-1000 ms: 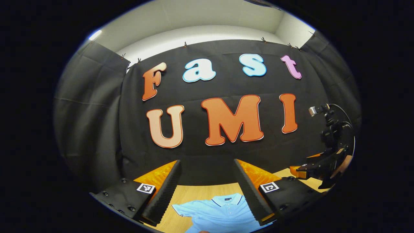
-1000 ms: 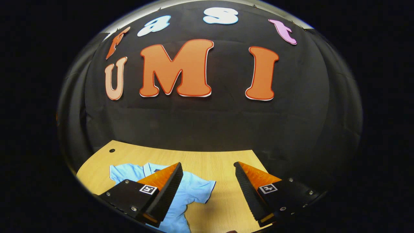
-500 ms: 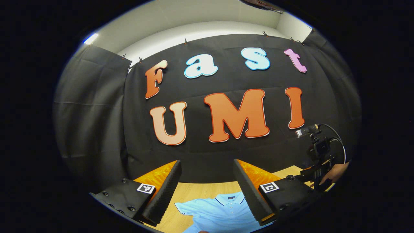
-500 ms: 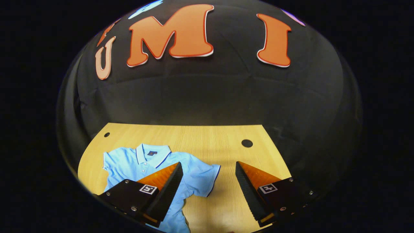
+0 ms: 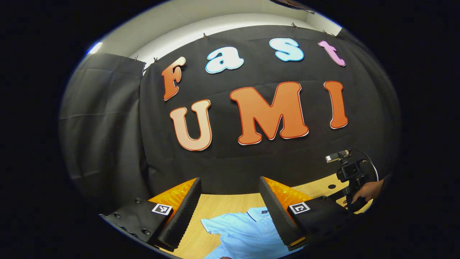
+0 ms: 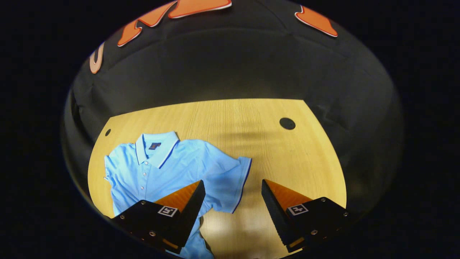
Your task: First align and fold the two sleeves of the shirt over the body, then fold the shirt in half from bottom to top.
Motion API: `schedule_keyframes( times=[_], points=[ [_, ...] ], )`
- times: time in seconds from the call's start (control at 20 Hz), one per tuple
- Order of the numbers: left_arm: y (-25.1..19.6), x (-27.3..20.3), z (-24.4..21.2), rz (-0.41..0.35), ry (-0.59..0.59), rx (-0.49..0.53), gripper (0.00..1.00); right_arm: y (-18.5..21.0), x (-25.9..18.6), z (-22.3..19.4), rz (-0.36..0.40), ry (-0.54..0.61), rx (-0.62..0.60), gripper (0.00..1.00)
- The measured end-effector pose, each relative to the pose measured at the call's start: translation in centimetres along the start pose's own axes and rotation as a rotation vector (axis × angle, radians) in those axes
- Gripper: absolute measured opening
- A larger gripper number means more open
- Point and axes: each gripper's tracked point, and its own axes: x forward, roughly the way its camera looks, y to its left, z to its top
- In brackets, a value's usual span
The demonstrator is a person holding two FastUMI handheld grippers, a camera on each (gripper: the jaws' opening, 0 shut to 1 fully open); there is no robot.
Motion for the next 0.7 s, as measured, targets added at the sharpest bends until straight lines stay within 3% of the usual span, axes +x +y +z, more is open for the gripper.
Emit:
schedule_keyframes(
  times=[0.4,0.7],
  points=[
    [-2.3,2.1,-1.7,-0.019,0.054,0.021,1.0,-1.1,5.2,-2.7,-0.024,0.159,-0.012,0.9],
    [-3.5,2.7,-1.3,-0.035,0.051,0.051,1.0,-1.3,6.9,-3.9,-0.067,0.216,-0.017,0.86]
  ],
)
